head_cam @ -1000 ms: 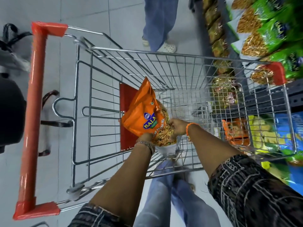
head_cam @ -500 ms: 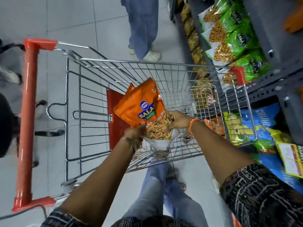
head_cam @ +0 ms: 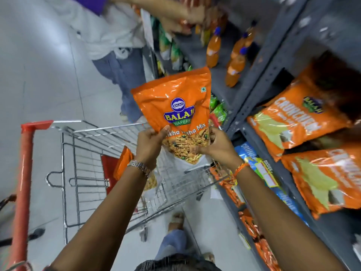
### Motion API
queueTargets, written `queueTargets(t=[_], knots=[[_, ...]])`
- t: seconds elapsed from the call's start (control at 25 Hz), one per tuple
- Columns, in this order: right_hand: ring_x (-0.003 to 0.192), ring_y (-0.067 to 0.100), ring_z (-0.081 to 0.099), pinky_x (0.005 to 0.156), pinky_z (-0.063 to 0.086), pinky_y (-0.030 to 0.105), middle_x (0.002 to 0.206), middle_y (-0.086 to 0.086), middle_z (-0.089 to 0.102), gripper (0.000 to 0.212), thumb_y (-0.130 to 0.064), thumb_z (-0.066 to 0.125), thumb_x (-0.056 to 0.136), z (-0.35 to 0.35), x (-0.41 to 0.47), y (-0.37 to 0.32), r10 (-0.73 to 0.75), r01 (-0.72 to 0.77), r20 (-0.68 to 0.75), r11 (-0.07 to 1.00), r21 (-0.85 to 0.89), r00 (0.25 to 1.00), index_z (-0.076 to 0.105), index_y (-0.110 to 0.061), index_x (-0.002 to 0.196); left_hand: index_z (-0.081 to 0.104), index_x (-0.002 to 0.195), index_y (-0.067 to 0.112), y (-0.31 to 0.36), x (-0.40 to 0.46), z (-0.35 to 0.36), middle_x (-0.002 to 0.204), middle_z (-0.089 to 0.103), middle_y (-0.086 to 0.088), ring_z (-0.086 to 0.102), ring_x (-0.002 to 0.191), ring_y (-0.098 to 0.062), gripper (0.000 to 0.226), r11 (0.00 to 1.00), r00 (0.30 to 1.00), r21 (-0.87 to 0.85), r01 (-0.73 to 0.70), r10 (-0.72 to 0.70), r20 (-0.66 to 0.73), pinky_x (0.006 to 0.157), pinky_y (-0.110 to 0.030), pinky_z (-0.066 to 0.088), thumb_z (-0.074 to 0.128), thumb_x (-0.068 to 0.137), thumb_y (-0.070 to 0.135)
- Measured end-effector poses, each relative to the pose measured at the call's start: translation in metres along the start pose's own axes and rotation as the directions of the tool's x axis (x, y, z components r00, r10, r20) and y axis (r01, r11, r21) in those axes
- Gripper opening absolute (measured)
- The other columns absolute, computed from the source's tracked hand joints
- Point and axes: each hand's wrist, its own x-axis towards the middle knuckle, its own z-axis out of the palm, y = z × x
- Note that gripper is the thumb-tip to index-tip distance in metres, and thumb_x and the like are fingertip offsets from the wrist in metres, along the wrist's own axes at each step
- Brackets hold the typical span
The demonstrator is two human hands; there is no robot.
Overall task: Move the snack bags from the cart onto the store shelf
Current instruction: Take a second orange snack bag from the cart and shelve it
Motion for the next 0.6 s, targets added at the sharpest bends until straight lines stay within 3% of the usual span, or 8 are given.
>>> queueTargets(t=[0.12,0.28,0.36,0.48,0.6], knots=[[0.092,0.009,0.076,0.086,0.062,0.045,0.102,-0.006,0.079,0.065,-0.039,0.098,0.053,-0.047,-0.049,-0.043,-0.091,0.089,-0.249,0.996,-0.018,0.964,0.070,-0.018,0.107,0.074,0.101,-0.001,0.059,-0.021,0.040,0.096,0.080,-0.006,0.076,0.088,-0.018,0.022,0.978,0.971,0.039,-0.205,0.198,0.135,0.082,-0.036,0.060,0.070,0.092,0.019],[0.083,0.007,0.076,0.076,0.062,0.043,0.090,-0.011,0.080,0.068,-0.060,0.092,0.044,-0.101,-0.122,-0.097,-0.187,0.178,-0.577,0.981,-0.074,0.795,0.073,-0.022,0.097,0.075,0.089,0.004,0.139,-0.057,0.099,0.084,0.080,0.000,0.072,0.078,-0.014,0.016,0.904,0.854,-0.043,-0.425,0.416,0.312,0.075,-0.033,0.058,0.072,0.090,0.020],[0.079,0.003,0.075,0.072,0.062,0.039,0.086,-0.014,0.079,0.066,-0.058,0.094,0.043,-0.126,-0.160,-0.119,-0.213,0.209,-0.696,0.974,-0.092,0.686,0.071,-0.024,0.095,0.076,0.087,0.008,0.173,-0.082,0.134,0.084,0.080,0.000,0.073,0.077,-0.010,0.015,0.844,0.749,-0.133,-0.519,0.524,0.405,0.073,-0.033,0.061,0.075,0.085,0.023],[0.069,-0.004,0.071,0.063,0.059,0.033,0.078,-0.019,0.076,0.065,-0.052,0.097,0.042,-0.164,-0.217,-0.149,-0.252,0.230,-0.843,0.960,-0.158,0.476,0.060,-0.026,0.088,0.074,0.087,0.010,0.215,-0.122,0.192,0.073,0.079,0.006,0.072,0.063,-0.002,0.010,0.786,0.608,-0.288,-0.547,0.609,0.509,0.060,-0.018,0.056,0.070,0.084,0.018],[0.064,0.013,0.071,0.056,0.055,0.044,0.072,-0.001,0.074,0.071,-0.059,0.094,0.042,-0.199,-0.262,-0.167,-0.292,0.187,-0.913,0.951,-0.246,0.283,0.048,-0.026,0.084,0.069,0.092,0.002,0.241,-0.151,0.250,0.070,0.078,0.001,0.071,0.056,-0.004,0.005,0.774,0.523,-0.406,-0.486,0.630,0.574,0.055,-0.019,0.056,0.066,0.090,0.006]])
